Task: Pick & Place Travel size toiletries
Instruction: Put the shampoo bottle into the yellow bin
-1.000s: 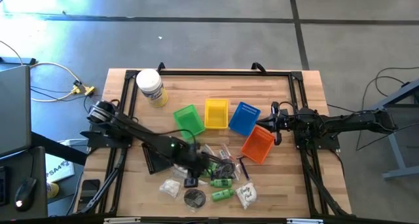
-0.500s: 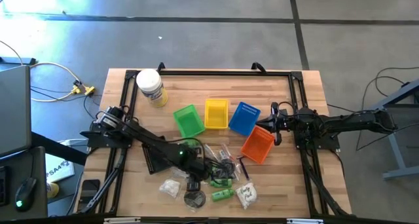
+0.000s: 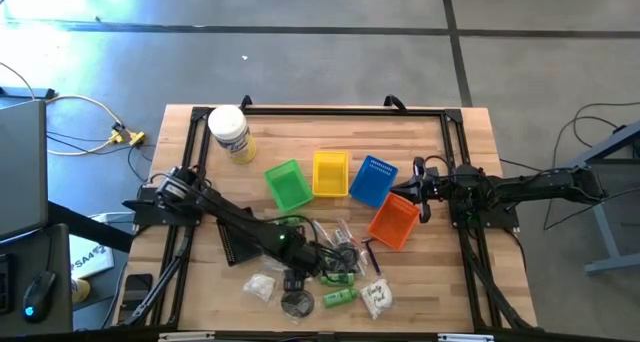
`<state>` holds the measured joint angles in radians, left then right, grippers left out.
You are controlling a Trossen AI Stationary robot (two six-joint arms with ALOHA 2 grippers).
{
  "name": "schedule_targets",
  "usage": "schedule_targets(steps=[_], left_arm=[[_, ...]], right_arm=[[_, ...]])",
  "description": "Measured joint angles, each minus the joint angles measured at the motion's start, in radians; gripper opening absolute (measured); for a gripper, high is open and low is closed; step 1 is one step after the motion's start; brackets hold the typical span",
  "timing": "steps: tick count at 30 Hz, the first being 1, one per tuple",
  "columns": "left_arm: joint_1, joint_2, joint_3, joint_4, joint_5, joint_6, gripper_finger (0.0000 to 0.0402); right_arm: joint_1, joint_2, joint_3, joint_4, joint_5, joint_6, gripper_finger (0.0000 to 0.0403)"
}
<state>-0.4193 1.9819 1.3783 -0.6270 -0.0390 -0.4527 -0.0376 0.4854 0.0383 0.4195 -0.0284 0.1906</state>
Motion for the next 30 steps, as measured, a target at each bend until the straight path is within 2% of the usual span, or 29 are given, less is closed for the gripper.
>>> schedule_targets(steps=[8,11,16,24,30], left_arm=[[0.0,0.022,0.004,0.037,0.003,0.015,0.0248],[0.0,0.023,0.003,0.026,-0.001,0.039,0.0216],[0.001,0.022,0.003,0.027,0.003,0.04,0.0139],[0.0,0.026,0.026,0.019,0.017,0.08,0.0133],[-0.014,0.027,0.131,-0.079,0.025,0.151,0.0137]], right_arm=[[0.0,0.005,0.0,0.003,0.0,0.022,0.0002],[0.0,0.005,0.0,0.004,-0.001,0.023,0.0002],[0.0,0.005,0.0,0.0,-0.001,0.023,0.0002],[0.0,0.005,0.0,-0.004,-0.001,0.023,0.0002],[0.0,0.005,0.0,-0.008,-0.001,0.023,0.0003]])
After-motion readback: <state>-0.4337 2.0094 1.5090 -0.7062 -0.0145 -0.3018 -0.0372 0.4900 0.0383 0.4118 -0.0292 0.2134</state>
